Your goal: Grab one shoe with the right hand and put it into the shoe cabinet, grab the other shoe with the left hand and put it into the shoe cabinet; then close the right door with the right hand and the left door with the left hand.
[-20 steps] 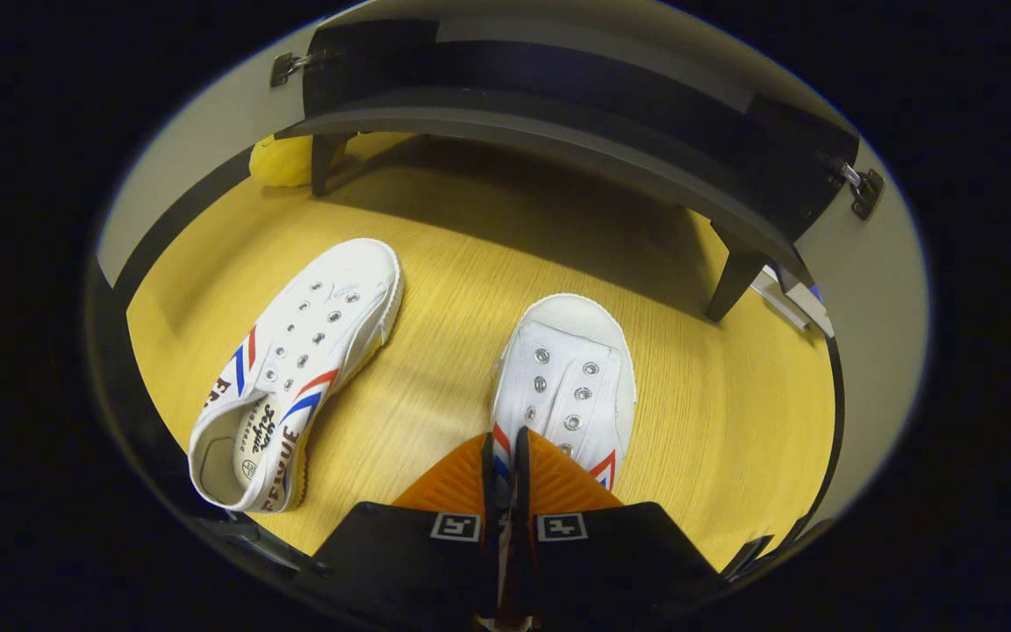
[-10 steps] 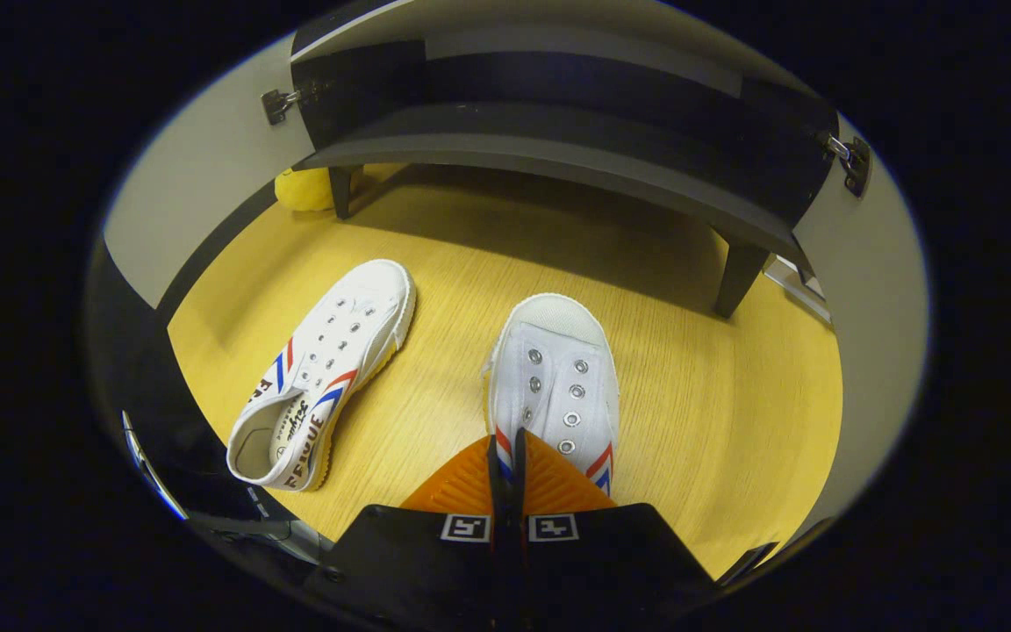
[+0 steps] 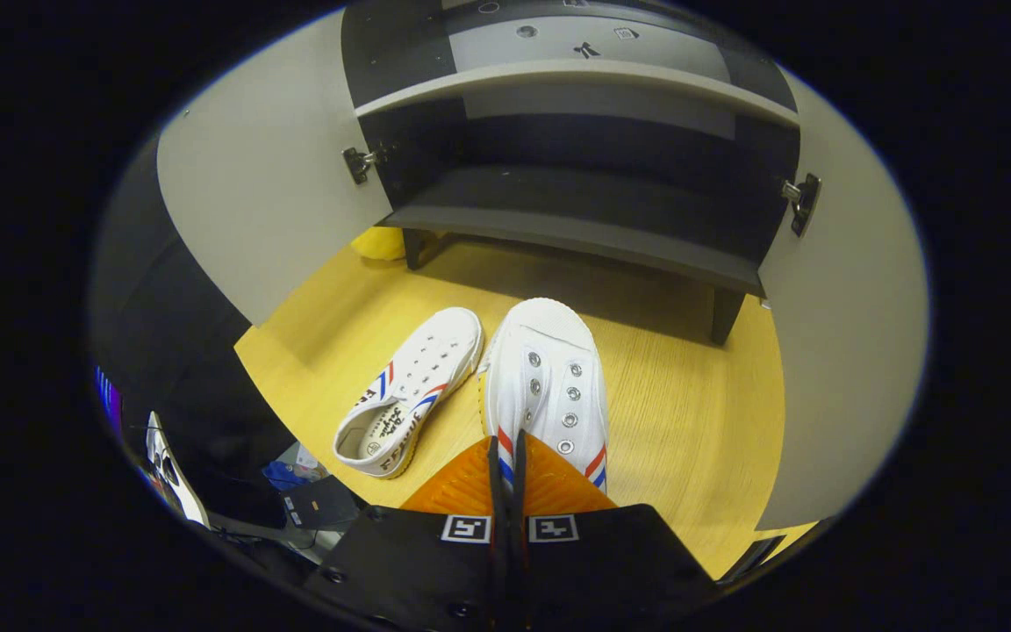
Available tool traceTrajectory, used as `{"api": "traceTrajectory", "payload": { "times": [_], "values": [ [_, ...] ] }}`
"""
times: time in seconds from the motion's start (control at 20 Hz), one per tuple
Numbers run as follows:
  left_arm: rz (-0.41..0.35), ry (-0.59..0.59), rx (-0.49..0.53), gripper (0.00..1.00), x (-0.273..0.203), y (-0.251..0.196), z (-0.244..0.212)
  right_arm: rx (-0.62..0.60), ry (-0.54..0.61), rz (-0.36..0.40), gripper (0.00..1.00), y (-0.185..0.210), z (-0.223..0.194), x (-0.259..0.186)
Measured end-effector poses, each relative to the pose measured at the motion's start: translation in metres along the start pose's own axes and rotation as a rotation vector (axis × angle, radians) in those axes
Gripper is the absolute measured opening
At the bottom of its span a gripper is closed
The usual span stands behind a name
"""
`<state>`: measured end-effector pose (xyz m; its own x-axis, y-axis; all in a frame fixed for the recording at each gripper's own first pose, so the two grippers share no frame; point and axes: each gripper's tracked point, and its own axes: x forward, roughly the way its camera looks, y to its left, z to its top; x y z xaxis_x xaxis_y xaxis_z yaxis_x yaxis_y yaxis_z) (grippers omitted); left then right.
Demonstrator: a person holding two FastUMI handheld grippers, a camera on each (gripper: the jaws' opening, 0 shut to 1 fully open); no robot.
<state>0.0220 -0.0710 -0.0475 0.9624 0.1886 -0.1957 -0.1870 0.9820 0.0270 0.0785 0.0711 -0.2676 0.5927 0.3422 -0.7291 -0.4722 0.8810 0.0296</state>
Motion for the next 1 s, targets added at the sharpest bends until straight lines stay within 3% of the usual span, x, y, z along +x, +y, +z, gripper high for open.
{"api": "traceTrajectory", "payload": {
  "times": [0.25, 0.5, 1.0],
  "values": [
    [-0.08, -0.021, 0.002, 0.94, 0.006, 0.017, 0.004, 0.072, -0.115, 0.014, 0.01, 0.026, 0.051, -0.045],
    [-0.151, -0.045, 0.017, 0.95, 0.016, 0.037, 0.009, 0.138, -0.324, -0.002, 0.01, 0.046, 0.138, -0.097],
    [-0.204, -0.087, 0.029, 0.95, 0.027, 0.046, 0.02, 0.185, -0.62, -0.123, 0.02, 0.0, 0.294, -0.123]
  ]
}}
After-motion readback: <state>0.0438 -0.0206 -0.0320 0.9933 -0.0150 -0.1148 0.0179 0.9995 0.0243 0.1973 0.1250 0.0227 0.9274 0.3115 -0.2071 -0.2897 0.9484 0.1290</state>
